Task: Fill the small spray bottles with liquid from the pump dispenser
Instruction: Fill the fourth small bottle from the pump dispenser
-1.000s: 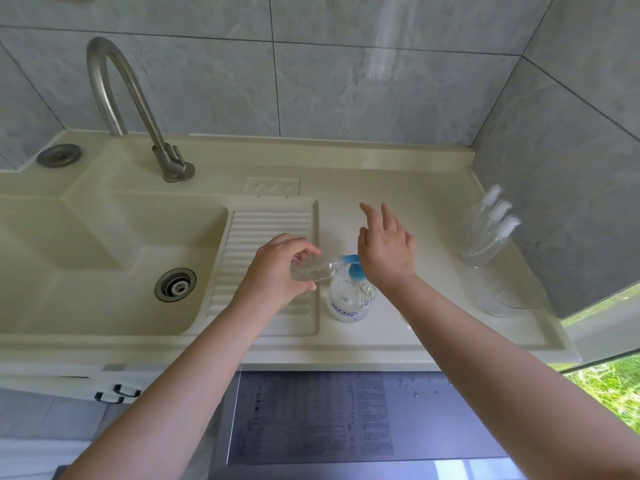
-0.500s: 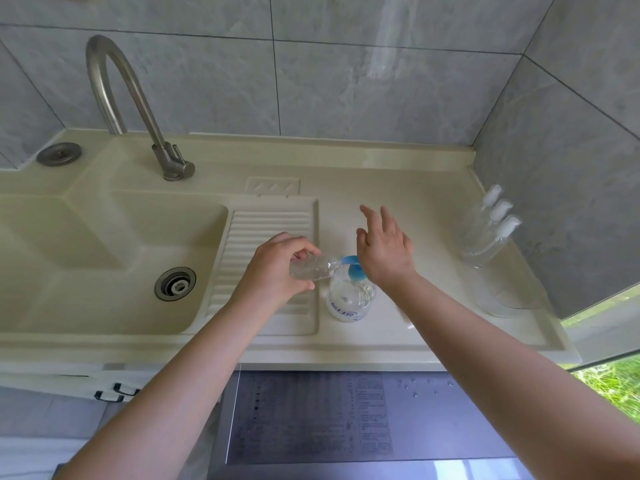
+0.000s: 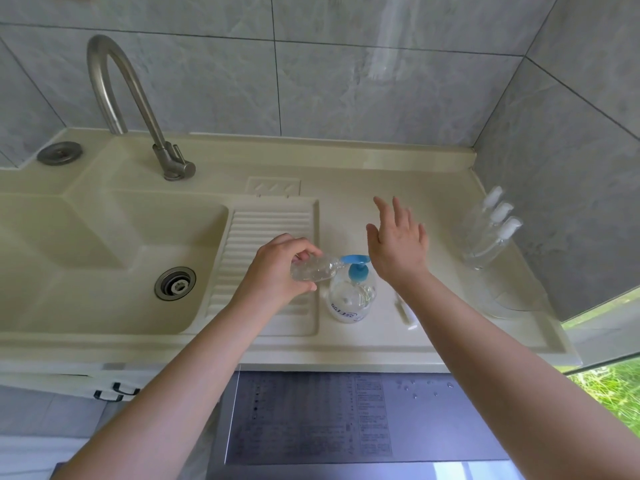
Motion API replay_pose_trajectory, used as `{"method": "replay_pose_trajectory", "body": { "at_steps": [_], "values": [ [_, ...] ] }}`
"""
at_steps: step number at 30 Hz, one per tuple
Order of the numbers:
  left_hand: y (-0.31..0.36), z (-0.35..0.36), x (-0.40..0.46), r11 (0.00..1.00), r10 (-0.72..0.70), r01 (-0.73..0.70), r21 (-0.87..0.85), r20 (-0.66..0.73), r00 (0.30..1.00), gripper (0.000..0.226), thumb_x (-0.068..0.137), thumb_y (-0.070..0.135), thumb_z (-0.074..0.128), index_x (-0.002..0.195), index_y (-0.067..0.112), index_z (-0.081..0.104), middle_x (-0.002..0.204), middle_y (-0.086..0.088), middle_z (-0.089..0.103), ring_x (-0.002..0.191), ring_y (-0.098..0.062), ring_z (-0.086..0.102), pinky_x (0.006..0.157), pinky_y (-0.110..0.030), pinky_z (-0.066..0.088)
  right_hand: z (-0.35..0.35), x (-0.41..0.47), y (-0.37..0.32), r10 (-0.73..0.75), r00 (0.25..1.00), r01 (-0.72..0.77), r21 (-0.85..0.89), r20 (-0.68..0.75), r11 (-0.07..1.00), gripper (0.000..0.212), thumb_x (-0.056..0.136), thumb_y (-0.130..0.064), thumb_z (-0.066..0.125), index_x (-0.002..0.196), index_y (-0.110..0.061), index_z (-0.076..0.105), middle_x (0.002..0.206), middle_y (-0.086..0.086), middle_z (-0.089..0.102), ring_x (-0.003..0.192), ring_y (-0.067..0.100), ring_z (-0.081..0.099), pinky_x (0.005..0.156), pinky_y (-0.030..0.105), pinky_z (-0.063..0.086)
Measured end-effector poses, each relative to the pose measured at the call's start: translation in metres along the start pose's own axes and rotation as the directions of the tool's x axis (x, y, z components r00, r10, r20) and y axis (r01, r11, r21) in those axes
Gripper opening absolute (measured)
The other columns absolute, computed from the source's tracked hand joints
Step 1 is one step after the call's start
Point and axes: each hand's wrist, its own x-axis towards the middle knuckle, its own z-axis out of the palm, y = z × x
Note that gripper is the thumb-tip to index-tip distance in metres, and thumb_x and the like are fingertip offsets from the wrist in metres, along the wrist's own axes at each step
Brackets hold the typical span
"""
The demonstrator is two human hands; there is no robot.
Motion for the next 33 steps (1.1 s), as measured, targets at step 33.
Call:
{"method": "replay_pose_trajectory", "body": {
  "at_steps": [33],
  "values": [
    [-0.002, 0.002, 0.000, 1.000, 0.005, -0.005, 0.005, -0.003, 1.000, 0.054, 0.055, 0.008, 0.092, 0.099, 0.030, 0.072, 0.094, 0.009, 0.060, 0.087, -0.004, 0.059, 0.075, -0.001, 0.037, 0.007, 0.000, -0.018, -0.034, 0.998, 0.036, -0.058, 0.044, 0.998, 0.055, 0.107, -0.048, 0.023, 0.158, -0.032, 0.014, 0.168, 0.008, 0.002, 0.154, 0.031, 0.004, 0.123, 0.050, 0.002]
  ]
}}
